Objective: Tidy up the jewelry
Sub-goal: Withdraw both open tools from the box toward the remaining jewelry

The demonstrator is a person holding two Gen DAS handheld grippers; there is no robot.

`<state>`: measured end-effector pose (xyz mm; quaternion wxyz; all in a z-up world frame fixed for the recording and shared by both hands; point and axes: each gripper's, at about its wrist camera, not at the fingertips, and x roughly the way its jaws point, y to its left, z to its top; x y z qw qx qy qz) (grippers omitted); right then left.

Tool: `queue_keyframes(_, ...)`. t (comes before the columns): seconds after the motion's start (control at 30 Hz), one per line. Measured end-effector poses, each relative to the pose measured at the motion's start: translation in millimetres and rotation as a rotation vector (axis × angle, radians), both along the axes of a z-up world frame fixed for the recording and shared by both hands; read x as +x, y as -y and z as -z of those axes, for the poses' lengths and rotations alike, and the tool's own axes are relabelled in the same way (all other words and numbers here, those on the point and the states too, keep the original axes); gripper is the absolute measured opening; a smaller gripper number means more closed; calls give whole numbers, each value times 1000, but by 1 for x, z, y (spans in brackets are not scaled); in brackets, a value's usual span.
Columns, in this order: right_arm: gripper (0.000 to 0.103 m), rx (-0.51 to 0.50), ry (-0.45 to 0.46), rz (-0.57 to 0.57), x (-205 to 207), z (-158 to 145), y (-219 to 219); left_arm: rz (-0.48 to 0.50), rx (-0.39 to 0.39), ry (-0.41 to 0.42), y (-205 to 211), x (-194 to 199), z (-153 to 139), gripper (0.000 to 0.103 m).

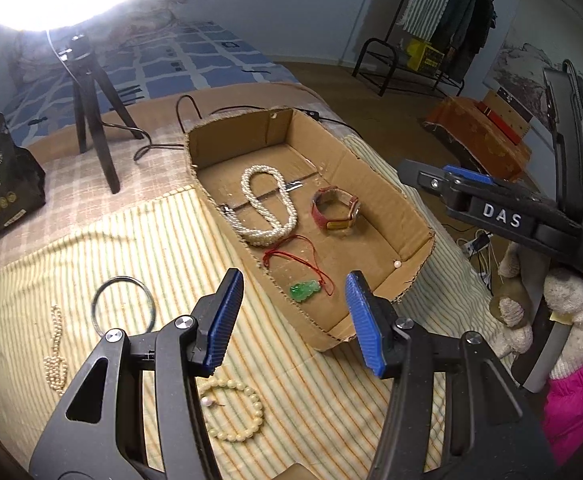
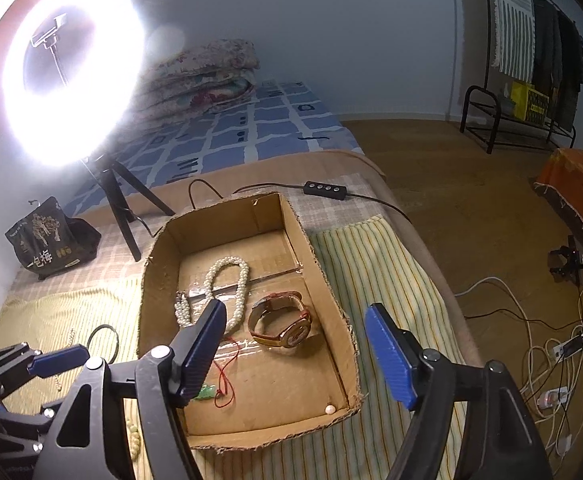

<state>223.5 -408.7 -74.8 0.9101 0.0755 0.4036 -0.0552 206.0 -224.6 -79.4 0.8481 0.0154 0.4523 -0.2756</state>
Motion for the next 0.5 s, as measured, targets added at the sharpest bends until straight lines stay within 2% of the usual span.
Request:
queue_keyframes(0.2,87,-27,24,-7,-11,-13,-10,-32,16,18,-22,1,-9,54)
queue_keyframes(0.3,90,-28,36,-13,-14,-21,-16,-56,34,34,-40,2,-15,54)
queue_keyframes(0.5,102,-59,75,-34,-25,-36,-36,-121,88,62,-86,2,-21,54)
